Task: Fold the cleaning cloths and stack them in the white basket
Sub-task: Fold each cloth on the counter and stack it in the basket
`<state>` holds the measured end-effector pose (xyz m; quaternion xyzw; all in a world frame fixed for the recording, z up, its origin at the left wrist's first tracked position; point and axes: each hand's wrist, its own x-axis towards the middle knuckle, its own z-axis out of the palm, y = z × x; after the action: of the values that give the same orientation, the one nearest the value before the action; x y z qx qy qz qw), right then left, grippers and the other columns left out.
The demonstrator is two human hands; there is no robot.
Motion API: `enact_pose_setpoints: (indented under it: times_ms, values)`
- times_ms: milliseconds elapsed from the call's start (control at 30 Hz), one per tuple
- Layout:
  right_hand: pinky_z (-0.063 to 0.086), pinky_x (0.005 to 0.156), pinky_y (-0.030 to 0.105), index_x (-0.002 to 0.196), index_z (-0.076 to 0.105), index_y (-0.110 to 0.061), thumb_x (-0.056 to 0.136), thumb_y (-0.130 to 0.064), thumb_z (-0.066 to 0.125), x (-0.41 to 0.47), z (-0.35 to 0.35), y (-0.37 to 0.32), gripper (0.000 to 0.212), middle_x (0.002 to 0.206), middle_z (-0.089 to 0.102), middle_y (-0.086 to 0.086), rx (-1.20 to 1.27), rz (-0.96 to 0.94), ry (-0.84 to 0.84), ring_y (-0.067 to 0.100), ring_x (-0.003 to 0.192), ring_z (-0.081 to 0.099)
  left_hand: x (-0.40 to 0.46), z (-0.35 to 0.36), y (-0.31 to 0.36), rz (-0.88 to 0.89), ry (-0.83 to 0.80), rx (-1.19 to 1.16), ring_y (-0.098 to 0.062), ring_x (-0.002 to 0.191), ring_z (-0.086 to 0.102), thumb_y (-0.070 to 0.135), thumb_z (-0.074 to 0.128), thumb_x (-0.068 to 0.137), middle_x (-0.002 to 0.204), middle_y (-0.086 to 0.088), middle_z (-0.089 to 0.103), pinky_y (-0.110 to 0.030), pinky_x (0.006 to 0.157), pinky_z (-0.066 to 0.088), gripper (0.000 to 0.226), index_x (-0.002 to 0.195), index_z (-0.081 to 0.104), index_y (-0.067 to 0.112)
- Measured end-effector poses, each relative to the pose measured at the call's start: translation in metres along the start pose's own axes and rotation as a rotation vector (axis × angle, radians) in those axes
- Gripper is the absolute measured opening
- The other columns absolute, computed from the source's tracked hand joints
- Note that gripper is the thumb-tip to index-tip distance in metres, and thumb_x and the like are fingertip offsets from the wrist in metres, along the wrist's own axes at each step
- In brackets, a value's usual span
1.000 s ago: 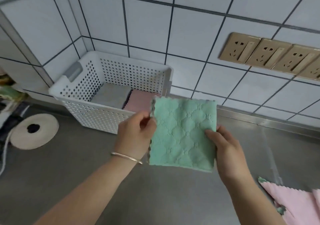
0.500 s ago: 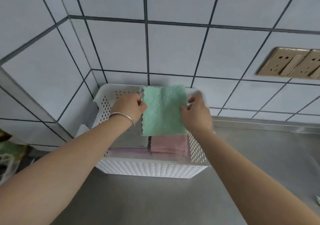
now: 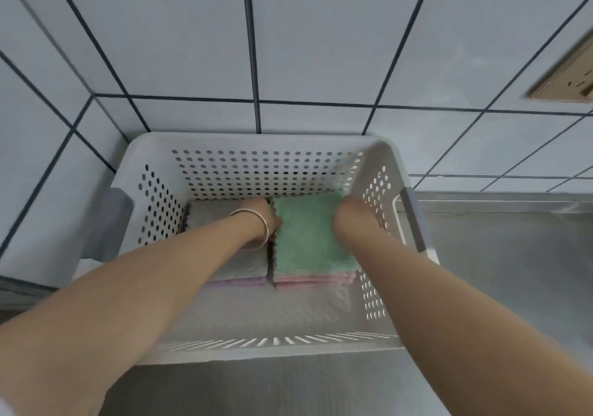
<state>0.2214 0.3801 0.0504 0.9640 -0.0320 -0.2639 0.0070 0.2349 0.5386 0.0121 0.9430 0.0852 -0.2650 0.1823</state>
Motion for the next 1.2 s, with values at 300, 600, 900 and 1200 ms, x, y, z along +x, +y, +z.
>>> enact_pose_setpoints:
  times_ms: [300, 600, 900, 1200]
  values:
    - [0.047, 0.075, 0.028, 0.119, 0.057, -0.002, 0.091, 0.001, 0.044, -0.016, -0.02, -0.008, 0.031, 0.122, 0.058, 0.009, -0.094, -0.001, -0.013, 0.024, 0.109, 0.059, -0.016, -0.021, 0.004, 0.105, 0.047, 0.333, -0.021, 0.075, 0.057, 0.03, 0.05, 0.09, 0.073, -0.004, 0.056, -0.028, 0.065, 0.046, 0.027, 0.087, 0.063, 0.007]
    - [0.028, 0.051, 0.023, 0.114, 0.046, -0.012, 0.092, -0.009, 0.037, -0.152, -0.087, 0.039, 0.024, 0.101, 0.061, 0.004, 0.422, -0.165, 0.653, 0.028, 0.076, 0.053, -0.186, -0.077, 0.124, 0.563, 0.61, 0.495, -0.039, 0.083, 0.062, 0.011, 0.047, 0.085, 0.091, -0.017, 0.064, -0.036, 0.061, 0.042, 0.014, 0.094, 0.058, 0.012]
    - [0.035, 0.06, 0.031, 0.105, 0.057, -0.017, 0.087, -0.027, 0.034, -0.236, 0.068, 0.232, 0.031, 0.097, 0.067, 0.006, 0.651, 0.17, 0.561, 0.034, 0.086, 0.059, -0.253, 0.114, 0.211, 1.035, 0.484, 0.048, -0.028, 0.053, 0.064, 0.037, 0.038, 0.072, 0.066, 0.004, 0.065, -0.033, 0.041, 0.048, 0.018, 0.084, 0.045, 0.026]
    - [0.041, 0.088, 0.035, 0.123, 0.044, -0.017, 0.091, -0.026, 0.042, -0.231, 0.217, 0.444, 0.034, 0.125, 0.047, 0.0, 0.47, 0.647, 0.235, 0.022, 0.115, 0.044, -0.263, 0.281, 0.305, 0.84, 0.131, 0.103, -0.009, 0.065, 0.064, 0.031, 0.06, 0.076, 0.07, 0.015, 0.064, -0.023, 0.05, 0.04, 0.003, 0.078, 0.058, 0.03]
